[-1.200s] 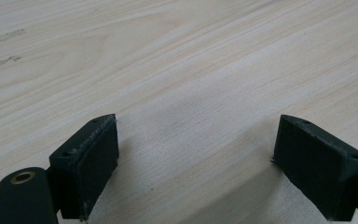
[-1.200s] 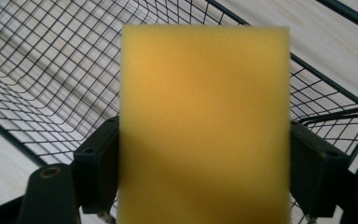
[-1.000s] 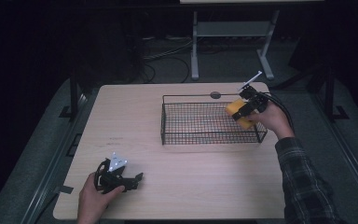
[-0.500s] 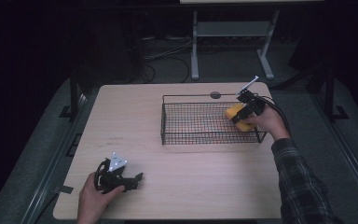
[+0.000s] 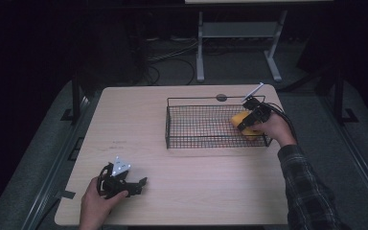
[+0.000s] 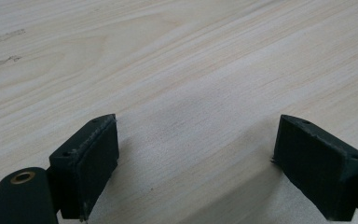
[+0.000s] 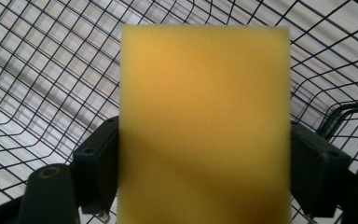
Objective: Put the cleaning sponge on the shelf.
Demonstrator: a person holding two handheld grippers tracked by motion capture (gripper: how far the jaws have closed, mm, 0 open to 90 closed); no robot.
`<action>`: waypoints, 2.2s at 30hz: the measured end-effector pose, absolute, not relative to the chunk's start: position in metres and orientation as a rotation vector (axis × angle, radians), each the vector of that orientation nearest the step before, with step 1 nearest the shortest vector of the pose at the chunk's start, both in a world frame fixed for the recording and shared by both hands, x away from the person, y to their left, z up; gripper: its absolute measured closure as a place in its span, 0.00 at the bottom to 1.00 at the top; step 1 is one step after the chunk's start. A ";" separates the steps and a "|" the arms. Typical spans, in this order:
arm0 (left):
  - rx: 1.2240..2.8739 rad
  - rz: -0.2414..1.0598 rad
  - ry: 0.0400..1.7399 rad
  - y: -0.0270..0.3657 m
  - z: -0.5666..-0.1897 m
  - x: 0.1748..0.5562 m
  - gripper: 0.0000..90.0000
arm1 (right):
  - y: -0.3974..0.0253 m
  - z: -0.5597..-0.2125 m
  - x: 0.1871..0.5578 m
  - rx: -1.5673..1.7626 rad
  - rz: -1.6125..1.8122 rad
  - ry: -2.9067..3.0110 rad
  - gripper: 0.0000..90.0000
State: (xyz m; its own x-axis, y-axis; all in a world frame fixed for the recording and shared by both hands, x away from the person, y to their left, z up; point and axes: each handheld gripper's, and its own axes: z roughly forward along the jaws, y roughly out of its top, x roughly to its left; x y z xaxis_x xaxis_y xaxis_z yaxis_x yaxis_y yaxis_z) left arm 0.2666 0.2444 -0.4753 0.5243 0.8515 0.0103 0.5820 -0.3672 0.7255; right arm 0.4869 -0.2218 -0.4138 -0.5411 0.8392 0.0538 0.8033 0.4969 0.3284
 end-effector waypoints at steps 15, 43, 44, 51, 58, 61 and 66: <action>2.088 0.511 1.160 0.244 -0.475 0.267 0.14 | -0.221 -0.411 0.484 1.443 0.479 2.624 0.20; 2.086 0.513 1.164 0.244 -0.475 0.266 0.14 | -0.242 -0.353 0.428 1.371 0.675 2.532 0.14; 2.086 0.513 1.164 0.244 -0.475 0.266 0.14 | -0.242 -0.353 0.425 1.367 0.677 2.532 0.14; 2.086 0.513 1.164 0.244 -0.475 0.266 0.14 | -0.248 -0.352 0.406 1.348 0.721 2.515 0.09; 2.086 0.513 1.164 0.244 -0.475 0.266 0.14 | -0.253 -0.358 0.382 1.321 0.755 2.501 0.06; 2.086 0.513 1.165 0.244 -0.475 0.266 0.14 | -0.255 -0.361 0.371 1.309 0.770 2.493 0.06; 2.086 0.513 1.164 0.244 -0.475 0.266 0.14 | -0.258 -0.367 0.354 1.299 0.797 2.482 0.06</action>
